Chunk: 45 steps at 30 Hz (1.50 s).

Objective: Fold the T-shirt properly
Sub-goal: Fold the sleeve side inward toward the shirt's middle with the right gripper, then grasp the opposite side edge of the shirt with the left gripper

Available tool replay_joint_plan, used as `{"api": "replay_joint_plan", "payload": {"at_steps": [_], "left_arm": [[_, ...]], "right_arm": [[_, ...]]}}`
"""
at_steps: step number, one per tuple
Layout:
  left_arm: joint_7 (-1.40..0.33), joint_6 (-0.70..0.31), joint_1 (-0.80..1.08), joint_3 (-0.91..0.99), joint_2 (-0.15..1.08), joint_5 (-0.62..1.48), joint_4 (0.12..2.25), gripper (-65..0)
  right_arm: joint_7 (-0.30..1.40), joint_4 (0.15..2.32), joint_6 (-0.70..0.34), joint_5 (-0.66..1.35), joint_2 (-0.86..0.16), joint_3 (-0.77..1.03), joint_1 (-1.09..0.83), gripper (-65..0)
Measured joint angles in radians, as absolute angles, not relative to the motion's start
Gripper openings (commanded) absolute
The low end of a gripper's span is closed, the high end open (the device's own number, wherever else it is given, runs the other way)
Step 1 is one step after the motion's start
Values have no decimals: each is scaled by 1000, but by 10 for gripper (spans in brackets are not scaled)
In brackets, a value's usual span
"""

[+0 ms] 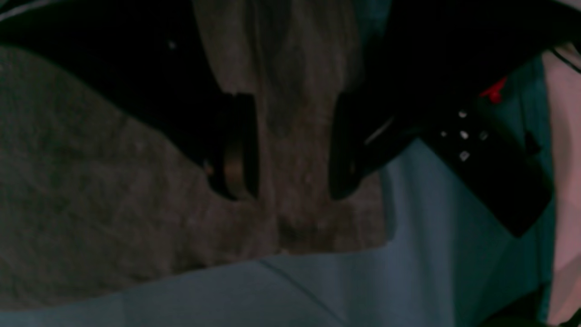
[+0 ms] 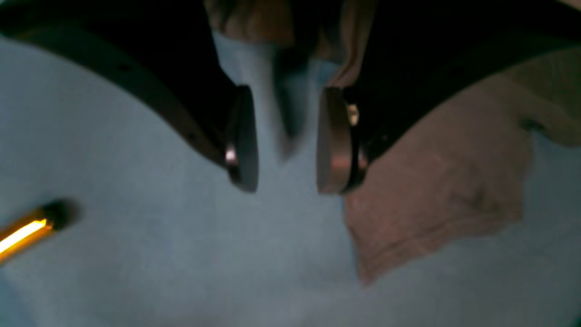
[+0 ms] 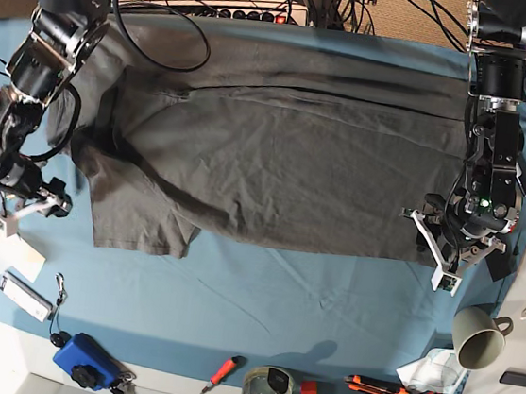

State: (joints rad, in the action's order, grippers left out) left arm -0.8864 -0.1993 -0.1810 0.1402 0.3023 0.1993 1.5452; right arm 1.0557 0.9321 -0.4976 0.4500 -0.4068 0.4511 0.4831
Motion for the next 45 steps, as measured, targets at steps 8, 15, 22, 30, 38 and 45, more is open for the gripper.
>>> {"api": "replay_joint_plan", "payload": {"at_steps": [8, 15, 22, 30, 38, 45], "left_arm": [[-886, -200, -181, 140, 302, 199, 1545, -392], [-886, -200, -181, 140, 302, 199, 1545, -392], [-871, -224, -181, 140, 302, 199, 1545, -344], [-810, -236, -232, 141, 302, 217, 1435, -336], [-816, -237, -369, 141, 303, 156, 1286, -336], [-907, -176, -461, 141, 323, 149, 1065, -336]], "right_arm": [[1063, 745, -524, 460, -401, 451, 565, -432], [1050, 713, -540, 481, -361, 451, 568, -432], [1053, 714, -551, 492, -313, 451, 574, -432], [1061, 713, -551, 496, -318, 451, 574, -432], [1062, 713, -550, 496, -318, 451, 573, -432], [1069, 713, -551, 496, -318, 452, 574, -432]]}}
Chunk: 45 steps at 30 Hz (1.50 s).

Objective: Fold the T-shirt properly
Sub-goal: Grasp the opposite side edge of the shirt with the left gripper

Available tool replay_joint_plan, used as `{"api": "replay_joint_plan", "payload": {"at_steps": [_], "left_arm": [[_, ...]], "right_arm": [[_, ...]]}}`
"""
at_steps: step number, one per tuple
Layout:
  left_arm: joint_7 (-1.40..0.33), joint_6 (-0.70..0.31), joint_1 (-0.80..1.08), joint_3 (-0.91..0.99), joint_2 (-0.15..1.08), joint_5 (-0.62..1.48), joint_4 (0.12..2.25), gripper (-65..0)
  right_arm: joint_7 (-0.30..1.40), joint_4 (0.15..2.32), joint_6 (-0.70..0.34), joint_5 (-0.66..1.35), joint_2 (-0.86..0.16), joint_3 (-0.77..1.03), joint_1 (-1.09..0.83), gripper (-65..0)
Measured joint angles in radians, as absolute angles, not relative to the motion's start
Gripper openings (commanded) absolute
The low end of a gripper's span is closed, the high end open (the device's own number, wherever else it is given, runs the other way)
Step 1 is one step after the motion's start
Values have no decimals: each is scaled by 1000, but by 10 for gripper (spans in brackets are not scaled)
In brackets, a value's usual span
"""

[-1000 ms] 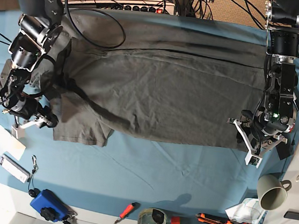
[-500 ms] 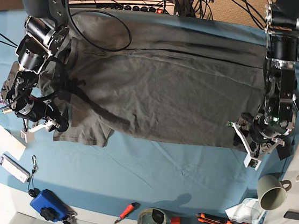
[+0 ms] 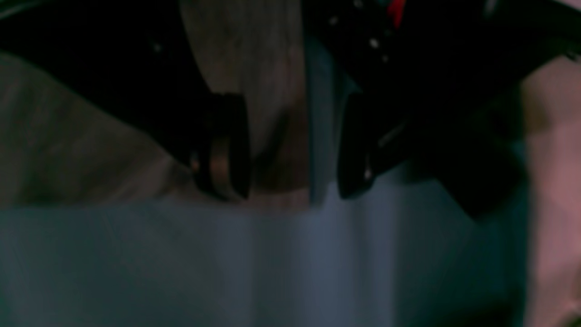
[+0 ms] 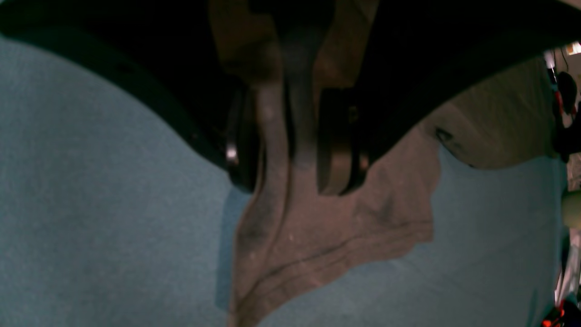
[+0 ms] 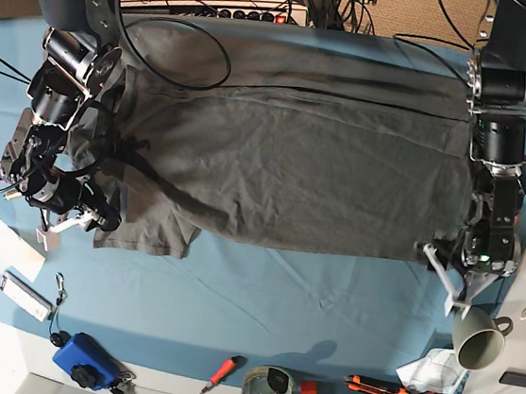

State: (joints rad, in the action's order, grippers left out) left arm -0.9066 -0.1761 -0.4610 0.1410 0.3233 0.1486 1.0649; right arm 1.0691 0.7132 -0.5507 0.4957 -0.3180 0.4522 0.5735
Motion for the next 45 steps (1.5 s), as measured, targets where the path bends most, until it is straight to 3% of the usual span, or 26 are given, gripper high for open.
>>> {"api": "replay_joint_plan", "payload": {"at_steps": [10, 20, 27, 38, 45], "left_arm": [[-1038, -236, -485, 144, 393, 432, 1018, -342], [-972, -311, -484, 150, 372, 513, 966, -479], [-945, -311, -488, 150, 361, 461, 962, -650], [-1027, -316, -477, 277, 359, 524, 956, -650], [-1152, -446, -472, 458, 358, 708, 950, -650]], "right_arm": [[1084, 714, -551, 498, -318, 453, 574, -432], [1087, 714, -551, 498, -318, 453, 574, -436], [1073, 712, -551, 484, -326, 452, 570, -650], [1058, 711, -656, 568, -369, 451, 562, -650], [1100, 712, -686, 608, -384, 451, 562, -650]]}}
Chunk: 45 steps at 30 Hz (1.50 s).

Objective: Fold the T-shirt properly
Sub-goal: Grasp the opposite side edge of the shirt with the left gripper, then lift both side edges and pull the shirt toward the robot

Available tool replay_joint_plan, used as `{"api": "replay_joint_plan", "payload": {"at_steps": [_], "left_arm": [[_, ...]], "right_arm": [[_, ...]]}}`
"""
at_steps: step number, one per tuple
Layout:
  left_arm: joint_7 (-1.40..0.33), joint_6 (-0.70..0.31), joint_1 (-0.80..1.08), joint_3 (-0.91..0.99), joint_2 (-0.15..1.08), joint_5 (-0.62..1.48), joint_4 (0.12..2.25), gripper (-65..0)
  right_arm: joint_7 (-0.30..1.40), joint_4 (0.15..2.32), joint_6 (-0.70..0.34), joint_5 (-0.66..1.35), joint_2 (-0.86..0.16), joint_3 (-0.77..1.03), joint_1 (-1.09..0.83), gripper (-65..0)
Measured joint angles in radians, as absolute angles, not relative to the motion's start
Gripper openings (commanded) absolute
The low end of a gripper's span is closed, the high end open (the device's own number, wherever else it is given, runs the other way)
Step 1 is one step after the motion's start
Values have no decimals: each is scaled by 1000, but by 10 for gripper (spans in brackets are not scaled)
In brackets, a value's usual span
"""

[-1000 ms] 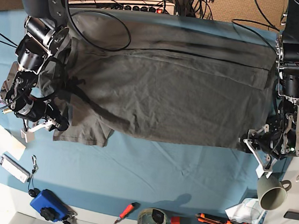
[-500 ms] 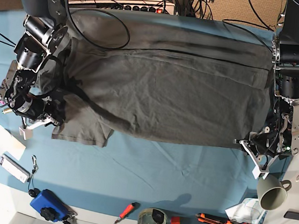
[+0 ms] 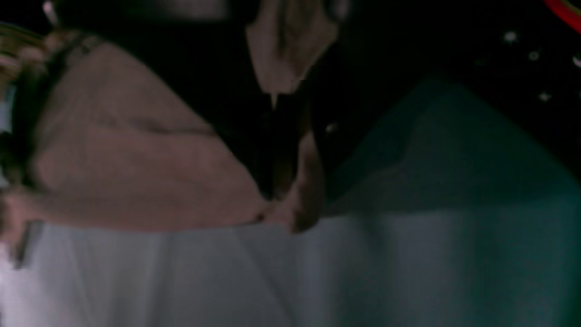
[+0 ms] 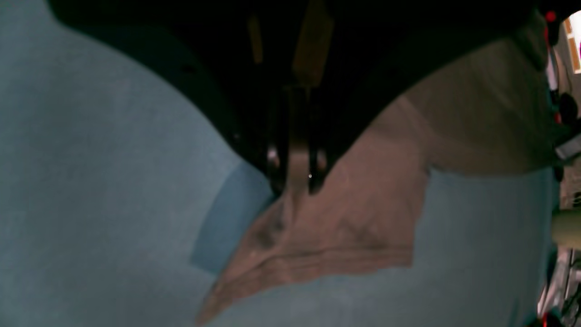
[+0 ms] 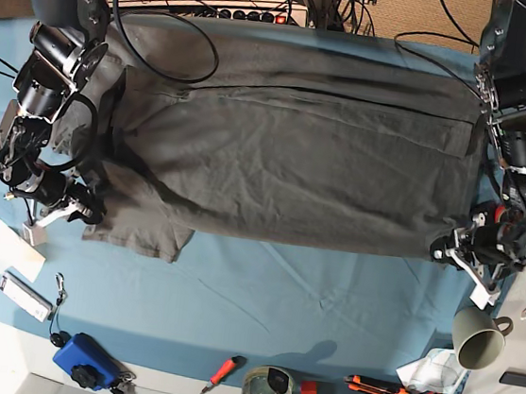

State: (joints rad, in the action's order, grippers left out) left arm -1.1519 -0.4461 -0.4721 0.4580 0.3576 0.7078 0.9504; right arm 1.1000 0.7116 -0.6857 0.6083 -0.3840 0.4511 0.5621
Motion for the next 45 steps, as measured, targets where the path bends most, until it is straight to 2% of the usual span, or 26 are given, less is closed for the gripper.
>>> {"api": "replay_joint_plan", "payload": {"at_steps": [4, 15, 19, 23, 27, 36, 45], "left_arm": [[-1213, -489, -472, 501, 360, 772, 950, -650], [-1288, -492, -472, 504, 360, 852, 950, -650], [-1311, -495, -472, 504, 360, 858, 951, -650], [-1348, -526, -472, 505, 360, 859, 951, -650], [-1392, -525, -472, 505, 360, 901, 951, -650], [-1399, -521, -463, 505, 360, 910, 1015, -650], [-1399, -521, -453, 505, 401, 919, 1047, -650]], "right_arm": [[1138, 712, -686, 689, -391, 451, 562, -650], [1211, 721, -686, 693, -400, 451, 559, -650], [1230, 878, -680, 696, -405, 450, 503, -650], [1241, 1085, -624, 705, -409, 450, 424, -650], [1242, 1196, -572, 705, -409, 449, 361, -650], [1261, 1206, -561, 761, -409, 450, 282, -650], [1341, 1251, -562, 802, -408, 450, 282, -650]]}}
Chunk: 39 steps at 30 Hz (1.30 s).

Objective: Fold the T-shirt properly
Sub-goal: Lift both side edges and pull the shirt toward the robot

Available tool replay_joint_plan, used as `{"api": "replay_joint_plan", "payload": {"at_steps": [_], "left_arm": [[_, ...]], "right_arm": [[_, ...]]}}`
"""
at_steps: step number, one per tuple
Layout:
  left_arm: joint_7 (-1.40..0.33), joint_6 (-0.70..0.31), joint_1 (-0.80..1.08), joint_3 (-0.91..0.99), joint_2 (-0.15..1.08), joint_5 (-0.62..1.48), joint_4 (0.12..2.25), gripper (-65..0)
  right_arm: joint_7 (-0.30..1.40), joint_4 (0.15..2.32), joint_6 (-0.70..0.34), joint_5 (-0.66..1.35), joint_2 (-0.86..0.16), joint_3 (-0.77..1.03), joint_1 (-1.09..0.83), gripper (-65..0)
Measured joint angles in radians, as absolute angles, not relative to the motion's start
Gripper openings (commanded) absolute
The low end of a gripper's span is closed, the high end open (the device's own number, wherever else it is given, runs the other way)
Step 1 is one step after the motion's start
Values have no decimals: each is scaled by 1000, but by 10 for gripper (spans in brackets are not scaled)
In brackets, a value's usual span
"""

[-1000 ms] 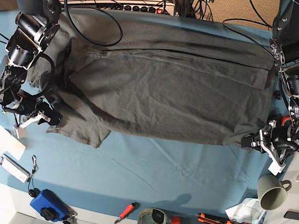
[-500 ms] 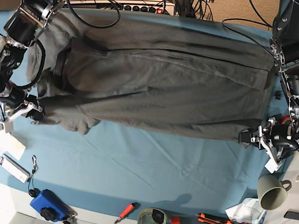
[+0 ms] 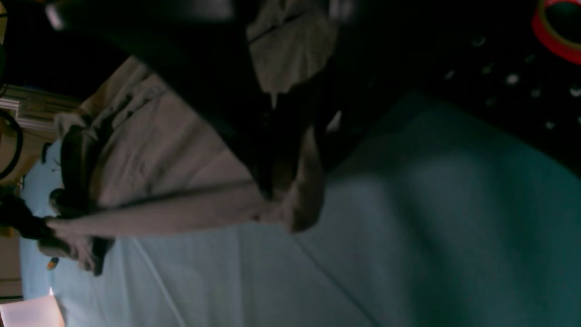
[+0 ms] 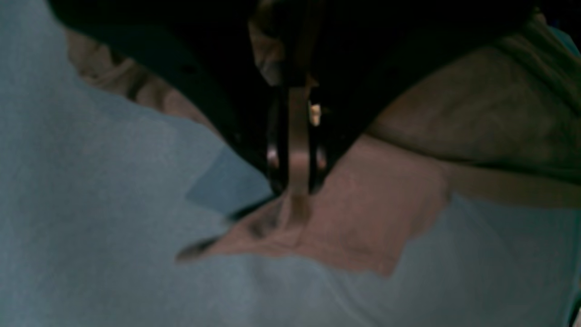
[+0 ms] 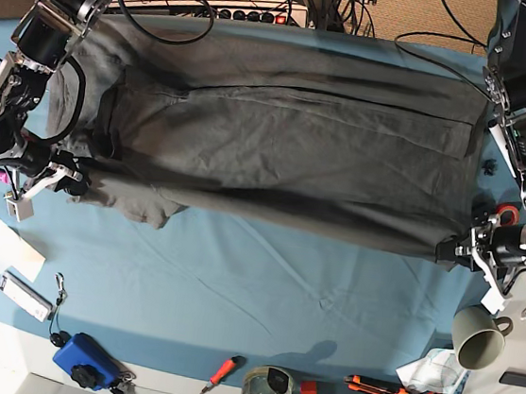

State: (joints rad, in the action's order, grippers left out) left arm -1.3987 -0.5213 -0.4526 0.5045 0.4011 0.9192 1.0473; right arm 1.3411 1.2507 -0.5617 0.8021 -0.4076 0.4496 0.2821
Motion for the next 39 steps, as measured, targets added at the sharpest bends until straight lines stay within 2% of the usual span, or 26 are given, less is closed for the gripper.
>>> {"api": "replay_joint_plan", "payload": {"at_steps": [7, 18, 39], "left_arm": [[-1400, -521, -381, 504, 399, 978, 1060, -650], [-1401, -543, -266, 503, 402, 985, 1305, -650], [-1403, -543, -79, 504, 402, 981, 1491, -650]], "right_arm": [[1377, 1357, -564, 813, -408, 450, 283, -650], [1399, 1482, -576, 883, -408, 504, 147, -650], [1414, 1504, -611, 1049, -406, 690, -46, -650]]}}
